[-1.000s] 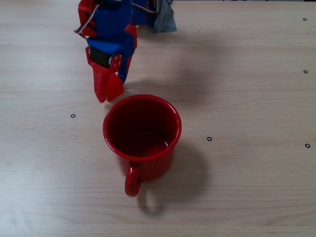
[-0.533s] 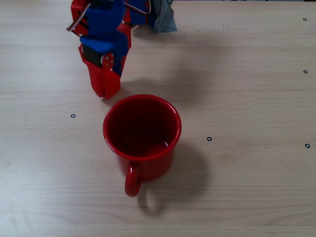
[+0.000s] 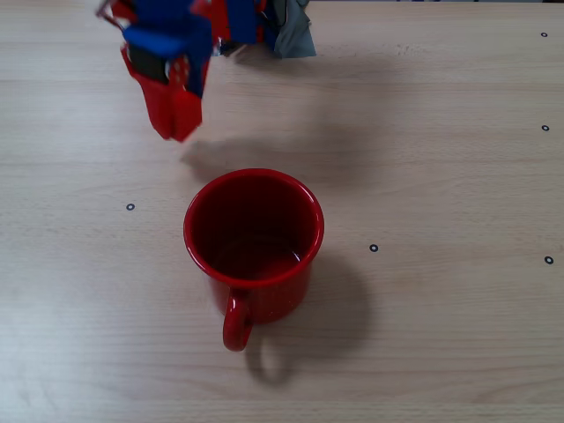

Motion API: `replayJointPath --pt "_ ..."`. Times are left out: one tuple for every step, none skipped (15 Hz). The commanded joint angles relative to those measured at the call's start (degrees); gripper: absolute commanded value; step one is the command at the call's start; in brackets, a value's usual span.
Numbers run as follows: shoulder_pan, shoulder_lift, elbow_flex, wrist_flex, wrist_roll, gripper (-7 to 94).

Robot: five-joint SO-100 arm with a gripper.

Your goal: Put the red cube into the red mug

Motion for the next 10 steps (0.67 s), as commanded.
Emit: replayJointPath --pt "1.23 5.80 -11.95 8.88 -2.64 0" --pt "1.05 6.86 -16.08 12.39 -4.04 0" --pt "0.62 7.56 -20.21 15.73 -5.71 0" --pt "0.18 8.26 -24.35 18.98 -7.03 0" --pt "-0.44 8.79 -28.48 22.59 -8.53 0" --pt "-1.14 8.79 -32.70 26.02 -9.76 0" --pt "-1.76 8.26 -36.56 28.74 -10.63 0" --pt "-2.64 8.44 -38.76 30.23 -11.60 0" --pt "-3.43 8.53 -40.78 31.20 -13.01 0" --pt "-4.75 8.79 -41.48 30.50 -14.59 0"
